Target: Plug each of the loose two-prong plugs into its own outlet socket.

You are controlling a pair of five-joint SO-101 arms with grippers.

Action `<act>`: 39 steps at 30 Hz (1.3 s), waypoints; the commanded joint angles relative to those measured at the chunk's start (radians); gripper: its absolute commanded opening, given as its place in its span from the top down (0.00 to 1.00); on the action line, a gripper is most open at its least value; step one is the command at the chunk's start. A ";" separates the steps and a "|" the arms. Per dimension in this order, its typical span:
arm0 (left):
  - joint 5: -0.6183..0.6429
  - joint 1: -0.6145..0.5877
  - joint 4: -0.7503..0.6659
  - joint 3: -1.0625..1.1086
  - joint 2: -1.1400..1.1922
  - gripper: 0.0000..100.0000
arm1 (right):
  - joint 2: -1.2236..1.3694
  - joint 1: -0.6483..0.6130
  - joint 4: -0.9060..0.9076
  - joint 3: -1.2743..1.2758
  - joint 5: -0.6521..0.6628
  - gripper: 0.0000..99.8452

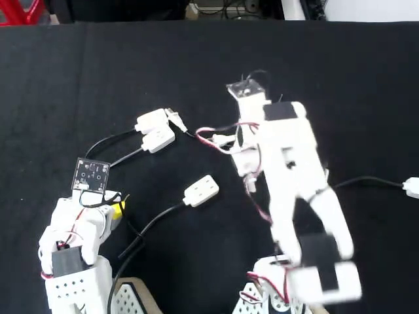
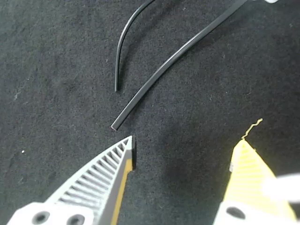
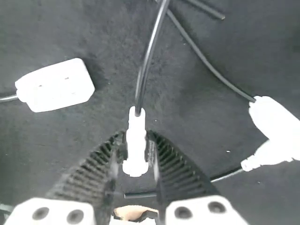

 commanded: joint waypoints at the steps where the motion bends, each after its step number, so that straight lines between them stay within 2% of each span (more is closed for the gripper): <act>1: 0.098 0.013 -0.026 -0.028 -0.011 0.68 | -0.232 -0.011 0.003 0.051 -0.002 0.99; 4: 0.235 0.041 -0.048 -0.071 -0.012 0.68 | -0.404 -0.058 -0.041 0.131 -0.002 0.99; 10: 0.488 0.248 -0.247 -0.104 -0.011 0.68 | -0.716 -0.298 -0.244 0.372 -0.017 0.99; 14: 0.655 0.338 -0.299 -0.125 -0.011 0.67 | -0.872 -0.473 -0.334 0.470 -0.121 0.99; 18: 0.700 0.414 -0.233 -0.209 -0.011 0.67 | -0.967 -0.597 -0.540 0.615 -0.152 0.99; 21: 0.729 0.464 -0.189 -0.272 -0.011 0.67 | -1.015 -0.626 -0.704 0.751 -0.152 0.99; 24: 0.729 0.499 -0.175 -0.285 -0.011 0.67 | -1.070 -0.658 -0.787 0.855 -0.152 0.99; 29: 0.724 0.507 -0.181 -0.269 -0.011 0.67 | -1.161 -0.712 -0.807 0.941 -0.150 0.99; 36: 0.721 0.513 -0.172 -0.268 -0.011 0.67 | -1.188 -0.674 -0.813 0.955 -0.144 0.99; 39: 0.658 0.515 -0.143 -0.274 -0.011 0.67 | -1.187 -0.671 -0.807 0.954 -0.143 0.99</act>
